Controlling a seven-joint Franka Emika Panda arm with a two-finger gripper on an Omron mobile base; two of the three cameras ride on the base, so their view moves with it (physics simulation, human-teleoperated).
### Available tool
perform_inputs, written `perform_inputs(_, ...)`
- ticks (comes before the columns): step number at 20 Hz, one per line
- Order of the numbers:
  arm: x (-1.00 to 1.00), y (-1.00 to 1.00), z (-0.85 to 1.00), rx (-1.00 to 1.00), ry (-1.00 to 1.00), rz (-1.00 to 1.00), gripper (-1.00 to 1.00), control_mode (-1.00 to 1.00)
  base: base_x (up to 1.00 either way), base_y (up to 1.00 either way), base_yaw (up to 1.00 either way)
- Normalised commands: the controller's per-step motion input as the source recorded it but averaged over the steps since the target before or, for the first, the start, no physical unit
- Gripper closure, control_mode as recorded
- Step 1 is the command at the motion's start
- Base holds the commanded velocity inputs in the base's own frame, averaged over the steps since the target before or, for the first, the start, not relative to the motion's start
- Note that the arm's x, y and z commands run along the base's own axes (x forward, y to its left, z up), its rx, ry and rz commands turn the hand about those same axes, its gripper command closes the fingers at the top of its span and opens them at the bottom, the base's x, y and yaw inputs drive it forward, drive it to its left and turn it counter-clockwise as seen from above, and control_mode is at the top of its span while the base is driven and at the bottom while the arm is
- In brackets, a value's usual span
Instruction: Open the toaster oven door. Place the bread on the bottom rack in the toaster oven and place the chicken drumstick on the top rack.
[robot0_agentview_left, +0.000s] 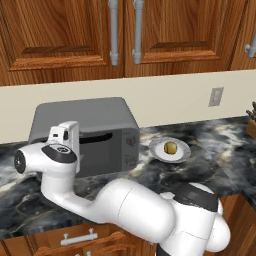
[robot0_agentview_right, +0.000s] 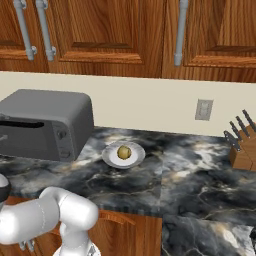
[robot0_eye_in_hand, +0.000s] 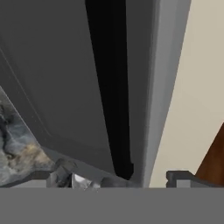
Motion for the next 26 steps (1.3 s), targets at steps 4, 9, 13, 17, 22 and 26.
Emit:
perform_inputs(4,0.24,0.0,-0.39,0.0,0.0,0.2,-1.0,-1.0,0.0,0.0,0.0)
perform_inputs(9,0.24,0.0,-0.24,0.0,0.0,0.21,-1.0,-1.0,0.0,0.0,0.0)
perform_inputs(13,0.33,0.03,-0.03,0.0,0.0,0.09,-1.0,-1.0,0.0,0.0,0.0)
perform_inputs(17,0.27,0.07,0.0,0.0,0.0,0.01,-1.0,-1.0,0.0,0.0,0.0)
perform_inputs(22,0.25,0.18,-0.02,-0.01,-0.03,0.0,-1.0,-1.0,0.0,0.0,0.0)
perform_inputs(26,0.12,0.21,-0.02,-0.01,-0.06,0.0,-1.0,-1.0,0.0,0.0,0.0)
